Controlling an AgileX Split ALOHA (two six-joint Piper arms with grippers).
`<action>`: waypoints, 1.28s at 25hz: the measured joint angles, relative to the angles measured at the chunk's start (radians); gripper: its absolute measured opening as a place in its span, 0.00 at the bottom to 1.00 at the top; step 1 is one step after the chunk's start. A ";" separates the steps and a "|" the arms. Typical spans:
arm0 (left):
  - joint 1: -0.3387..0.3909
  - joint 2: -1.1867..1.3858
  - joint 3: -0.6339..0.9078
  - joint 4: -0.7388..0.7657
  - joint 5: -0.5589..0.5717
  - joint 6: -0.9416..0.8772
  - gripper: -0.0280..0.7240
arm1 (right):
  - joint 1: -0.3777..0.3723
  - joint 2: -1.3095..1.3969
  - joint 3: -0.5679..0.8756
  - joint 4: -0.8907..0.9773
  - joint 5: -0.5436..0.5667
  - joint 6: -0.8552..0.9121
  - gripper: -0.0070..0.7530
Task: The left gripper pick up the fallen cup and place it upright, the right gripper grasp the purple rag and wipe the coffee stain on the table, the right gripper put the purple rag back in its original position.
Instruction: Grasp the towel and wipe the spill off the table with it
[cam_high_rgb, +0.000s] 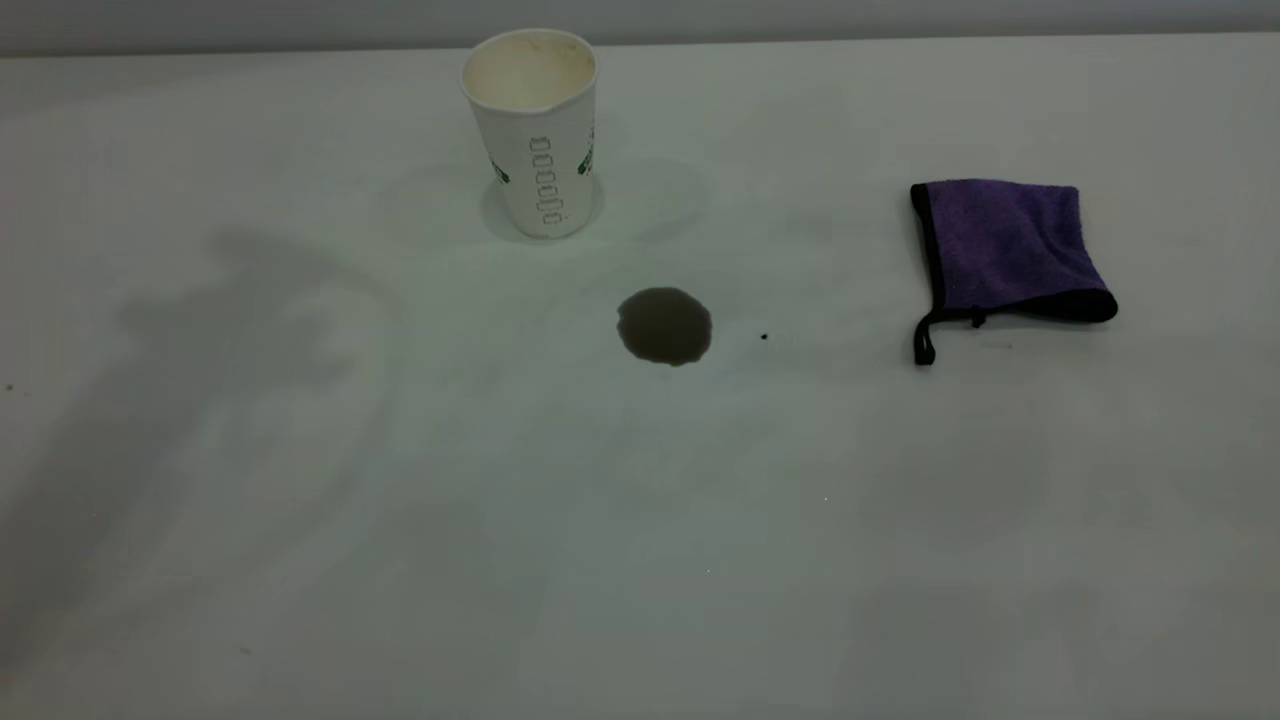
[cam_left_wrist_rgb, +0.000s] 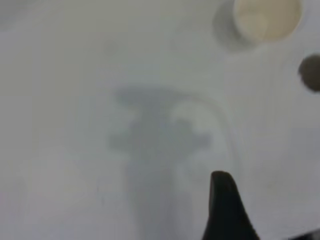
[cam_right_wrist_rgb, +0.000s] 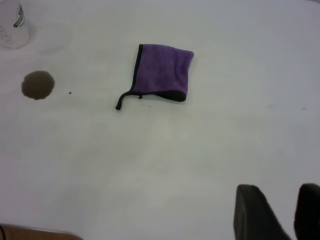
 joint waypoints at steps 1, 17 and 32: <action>0.000 -0.037 0.044 0.010 0.000 -0.017 0.71 | 0.000 0.000 0.000 0.000 0.000 0.000 0.32; 0.000 -0.569 0.628 0.004 0.000 -0.071 0.71 | 0.000 0.000 0.000 0.000 0.000 0.000 0.32; 0.069 -1.221 1.089 -0.006 -0.021 -0.073 0.71 | 0.000 0.000 0.000 0.000 0.000 0.000 0.32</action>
